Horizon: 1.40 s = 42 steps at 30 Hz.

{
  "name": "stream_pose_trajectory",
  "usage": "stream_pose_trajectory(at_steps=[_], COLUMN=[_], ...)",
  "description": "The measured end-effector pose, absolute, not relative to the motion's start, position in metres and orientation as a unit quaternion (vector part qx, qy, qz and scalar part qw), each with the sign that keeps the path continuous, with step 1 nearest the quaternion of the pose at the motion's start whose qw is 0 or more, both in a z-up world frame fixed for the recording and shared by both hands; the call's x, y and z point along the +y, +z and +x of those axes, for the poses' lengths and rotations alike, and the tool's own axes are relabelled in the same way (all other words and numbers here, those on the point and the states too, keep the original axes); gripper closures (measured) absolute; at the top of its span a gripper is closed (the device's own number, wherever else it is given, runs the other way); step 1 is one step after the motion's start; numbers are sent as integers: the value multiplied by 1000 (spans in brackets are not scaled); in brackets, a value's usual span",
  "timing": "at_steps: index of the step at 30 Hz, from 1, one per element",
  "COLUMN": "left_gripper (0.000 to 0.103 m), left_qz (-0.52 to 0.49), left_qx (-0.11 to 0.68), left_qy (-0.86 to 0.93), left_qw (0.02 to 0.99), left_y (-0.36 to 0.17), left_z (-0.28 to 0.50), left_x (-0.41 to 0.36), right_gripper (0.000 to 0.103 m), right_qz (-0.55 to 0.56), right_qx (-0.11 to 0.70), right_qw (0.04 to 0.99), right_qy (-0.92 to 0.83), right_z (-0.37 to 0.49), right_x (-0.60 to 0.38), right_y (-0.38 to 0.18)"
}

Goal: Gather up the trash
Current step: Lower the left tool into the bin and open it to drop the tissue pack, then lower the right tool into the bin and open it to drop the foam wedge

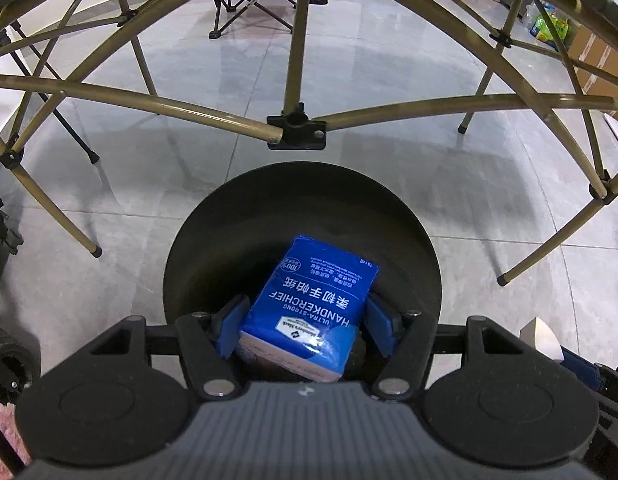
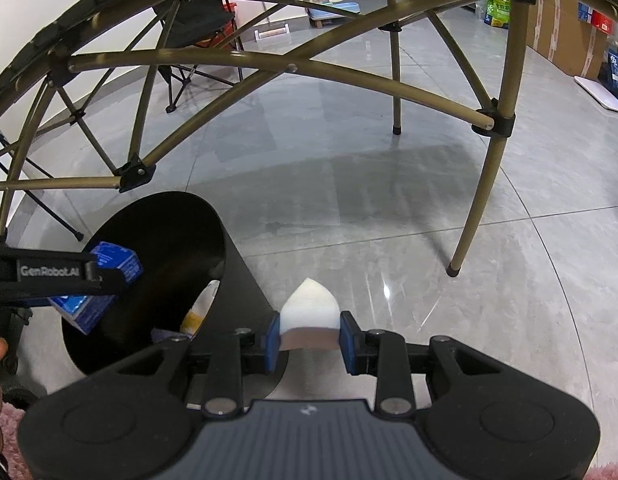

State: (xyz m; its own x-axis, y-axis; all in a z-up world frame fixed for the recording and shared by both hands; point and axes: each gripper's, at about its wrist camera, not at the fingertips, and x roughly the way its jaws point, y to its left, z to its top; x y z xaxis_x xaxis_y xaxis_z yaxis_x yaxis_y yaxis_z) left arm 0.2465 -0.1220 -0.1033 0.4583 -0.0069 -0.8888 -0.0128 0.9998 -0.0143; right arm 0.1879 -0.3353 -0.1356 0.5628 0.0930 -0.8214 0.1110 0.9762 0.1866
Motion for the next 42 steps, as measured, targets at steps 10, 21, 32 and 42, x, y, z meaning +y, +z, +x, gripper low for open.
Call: stream_pose_trajectory(at_steps=[10,21,32,42], left_gripper=[0,0,0,0], left_qz=[-2,8,9,-18], left_qx=[503,505,502,496], left_qy=[22,25,31,58], left_qw=[864,863,864,866], left_y=[-97,-96,-94,-88], left_z=[245,243,237,230], left_x=[-127,-124,-111,-67], right_gripper=[73,73,72,72], right_qz=[109,105,100,84], right_qx=[470,471,460,453], right_qw=[876,876,882,887], right_qy=[-10,-6,3,26], right_z=[187,186,187,196], right_x=[-336,-331,-316,-281], right_y=[-137,-137,-127,-116])
